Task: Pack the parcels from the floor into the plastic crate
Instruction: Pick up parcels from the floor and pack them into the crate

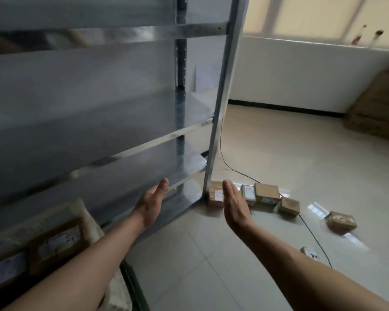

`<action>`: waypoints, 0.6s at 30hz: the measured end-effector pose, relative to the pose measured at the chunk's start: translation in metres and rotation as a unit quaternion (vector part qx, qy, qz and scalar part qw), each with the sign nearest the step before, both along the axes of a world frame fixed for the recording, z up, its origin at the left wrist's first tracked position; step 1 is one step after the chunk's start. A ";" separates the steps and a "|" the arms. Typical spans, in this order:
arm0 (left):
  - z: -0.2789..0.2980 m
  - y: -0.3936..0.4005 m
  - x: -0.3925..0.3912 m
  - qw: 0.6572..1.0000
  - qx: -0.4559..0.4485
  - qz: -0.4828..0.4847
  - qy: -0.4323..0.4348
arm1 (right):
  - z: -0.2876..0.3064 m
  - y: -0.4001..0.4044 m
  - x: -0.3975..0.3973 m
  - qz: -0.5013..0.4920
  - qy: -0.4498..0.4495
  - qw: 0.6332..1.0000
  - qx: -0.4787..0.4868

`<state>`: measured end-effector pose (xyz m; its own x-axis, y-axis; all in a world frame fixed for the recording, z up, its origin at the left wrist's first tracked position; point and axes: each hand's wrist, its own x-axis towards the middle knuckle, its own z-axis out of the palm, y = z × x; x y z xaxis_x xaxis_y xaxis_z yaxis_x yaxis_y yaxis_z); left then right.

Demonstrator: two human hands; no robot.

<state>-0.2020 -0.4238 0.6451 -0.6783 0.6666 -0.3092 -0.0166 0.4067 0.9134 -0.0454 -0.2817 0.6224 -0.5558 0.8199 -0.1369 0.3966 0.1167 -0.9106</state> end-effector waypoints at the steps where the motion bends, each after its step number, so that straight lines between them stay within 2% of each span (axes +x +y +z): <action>1: 0.002 0.016 0.012 1.000 0.000 -0.009 0.007 | -0.001 0.015 0.015 -0.008 -0.002 1.000 0.004; 10: 0.019 0.131 0.103 0.992 -0.017 -0.121 0.042 | -0.002 0.121 0.122 -0.073 -0.002 0.997 -0.004; 15: 0.023 0.185 0.132 0.981 -0.034 -0.183 0.052 | -0.002 0.160 0.161 -0.112 -0.006 0.994 -0.001; 18: 0.016 0.216 0.141 0.979 -0.045 -0.190 0.059 | -0.005 0.180 0.180 -0.140 0.003 0.990 -0.007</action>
<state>-0.0606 -0.2082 0.6615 -0.4217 0.8513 -0.3122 0.2548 0.4417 0.8602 0.1350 -0.1017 0.6179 -0.3079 0.9401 -0.1466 0.4064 -0.0094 -0.9136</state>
